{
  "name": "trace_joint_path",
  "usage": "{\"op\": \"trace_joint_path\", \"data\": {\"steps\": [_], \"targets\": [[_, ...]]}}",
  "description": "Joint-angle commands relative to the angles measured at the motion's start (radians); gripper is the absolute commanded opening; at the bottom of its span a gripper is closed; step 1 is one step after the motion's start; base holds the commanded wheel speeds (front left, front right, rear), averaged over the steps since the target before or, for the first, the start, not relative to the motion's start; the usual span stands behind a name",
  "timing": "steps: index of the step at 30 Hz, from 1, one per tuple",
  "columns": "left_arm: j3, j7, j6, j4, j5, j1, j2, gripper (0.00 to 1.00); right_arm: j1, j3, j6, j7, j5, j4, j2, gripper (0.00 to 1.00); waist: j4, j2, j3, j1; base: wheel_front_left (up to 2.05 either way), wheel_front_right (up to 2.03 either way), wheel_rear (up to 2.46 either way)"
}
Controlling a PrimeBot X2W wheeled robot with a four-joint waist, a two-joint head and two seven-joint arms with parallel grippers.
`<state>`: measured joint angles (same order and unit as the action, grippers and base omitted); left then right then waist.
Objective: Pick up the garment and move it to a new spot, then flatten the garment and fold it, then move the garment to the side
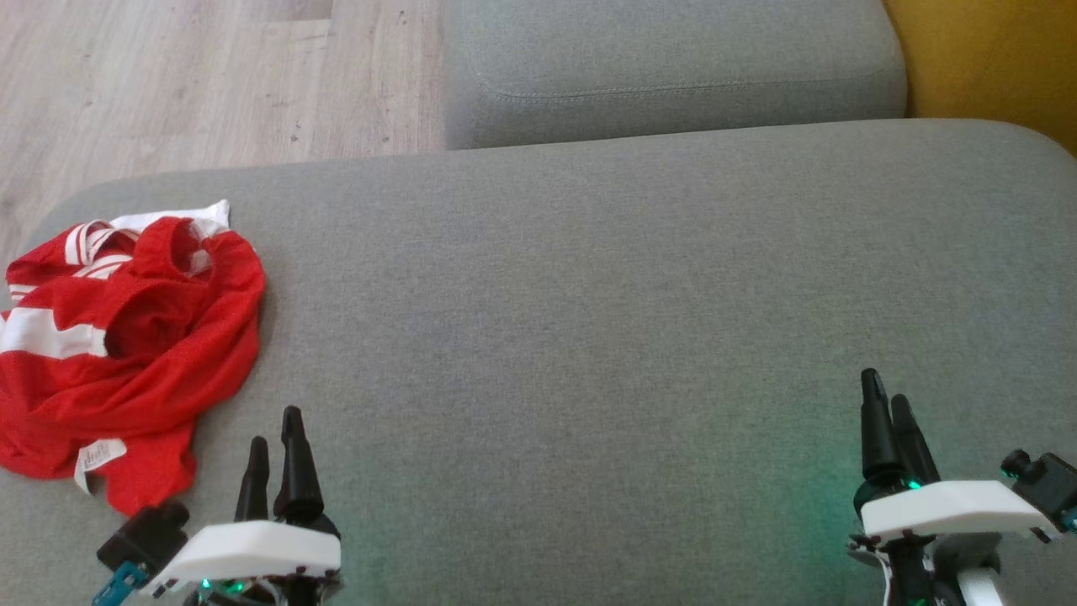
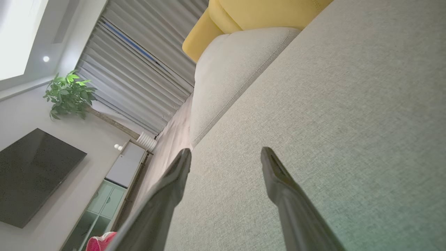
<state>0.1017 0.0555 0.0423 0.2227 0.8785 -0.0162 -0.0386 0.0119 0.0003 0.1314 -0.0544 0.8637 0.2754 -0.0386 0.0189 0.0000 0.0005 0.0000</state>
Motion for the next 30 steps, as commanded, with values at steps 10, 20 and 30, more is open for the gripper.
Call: {"op": "trace_joint_path", "data": {"steps": [10, 20, 30], "targets": [[0.017, 0.039, -0.019, -0.048, -0.14, 0.055, -0.013, 1.0, -0.037, 0.026, 0.0, -0.04, -0.132, -0.048, -0.007, 1.0, 0.004, 0.0, -0.002, 0.0, 0.0, 0.0, 0.0], [0.037, 0.066, -0.034, -0.058, -0.253, 0.055, -0.016, 1.0, -0.033, 0.037, 0.0, -0.066, -0.248, -0.052, -0.008, 1.0, 0.008, 0.0, -0.007, 0.0, 0.0, 0.0, 0.0], [0.061, 0.095, -0.038, -0.054, -0.373, 0.054, -0.018, 1.0, -0.03, 0.051, -0.001, -0.096, -0.378, -0.058, -0.008, 1.0, 0.012, 0.0, -0.009, 0.0, 0.0, 0.0, 0.0]]}}
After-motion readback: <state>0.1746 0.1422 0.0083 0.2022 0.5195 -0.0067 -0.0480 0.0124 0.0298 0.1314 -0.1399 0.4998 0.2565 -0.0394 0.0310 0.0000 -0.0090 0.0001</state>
